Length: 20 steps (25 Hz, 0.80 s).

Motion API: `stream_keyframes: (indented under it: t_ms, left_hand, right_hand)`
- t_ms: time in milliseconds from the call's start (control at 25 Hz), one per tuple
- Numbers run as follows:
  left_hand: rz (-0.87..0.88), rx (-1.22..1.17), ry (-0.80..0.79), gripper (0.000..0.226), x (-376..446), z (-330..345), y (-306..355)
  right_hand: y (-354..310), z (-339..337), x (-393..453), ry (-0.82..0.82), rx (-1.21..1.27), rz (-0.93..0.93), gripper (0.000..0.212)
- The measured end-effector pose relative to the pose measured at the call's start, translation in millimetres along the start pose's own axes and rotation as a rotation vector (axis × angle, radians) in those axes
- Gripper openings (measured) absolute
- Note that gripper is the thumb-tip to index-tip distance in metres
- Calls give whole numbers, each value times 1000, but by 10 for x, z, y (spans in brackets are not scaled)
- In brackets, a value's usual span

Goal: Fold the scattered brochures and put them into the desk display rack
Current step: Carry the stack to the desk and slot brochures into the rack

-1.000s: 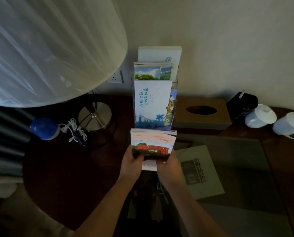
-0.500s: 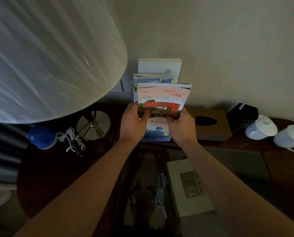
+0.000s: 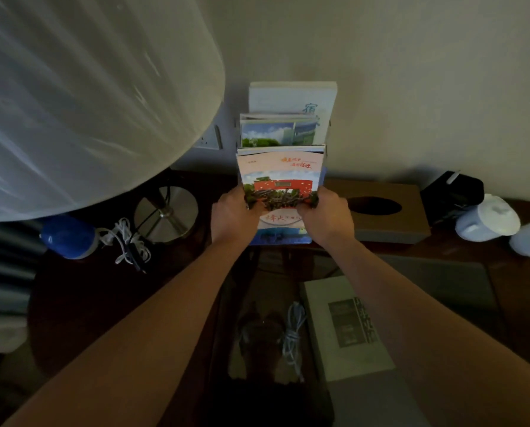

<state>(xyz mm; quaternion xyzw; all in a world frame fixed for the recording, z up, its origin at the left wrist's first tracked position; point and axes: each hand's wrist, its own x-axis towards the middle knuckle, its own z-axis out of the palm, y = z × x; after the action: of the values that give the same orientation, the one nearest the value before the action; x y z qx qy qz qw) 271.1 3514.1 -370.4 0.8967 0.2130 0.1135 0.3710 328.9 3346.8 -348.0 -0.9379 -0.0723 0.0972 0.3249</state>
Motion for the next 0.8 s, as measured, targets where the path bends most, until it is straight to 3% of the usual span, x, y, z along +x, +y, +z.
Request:
stream_keyframes:
  t_ms: [280,440,560,800]
  left_hand:
    - [-7,123,14,31,-9,72,-9]
    - [-68,-93,139,25,-74,77,24]
    - [-165,-122,78,16,-34,82,62]
    - [-180,-62,7,20,-208,-66,53]
  right_hand:
    - [26,62,63,11,-3,29,15]
    - [41,71,26,144,44,32,32]
    - [44,112,5,125,87,83,37]
    - [11,89,-289,161,121,98,52]
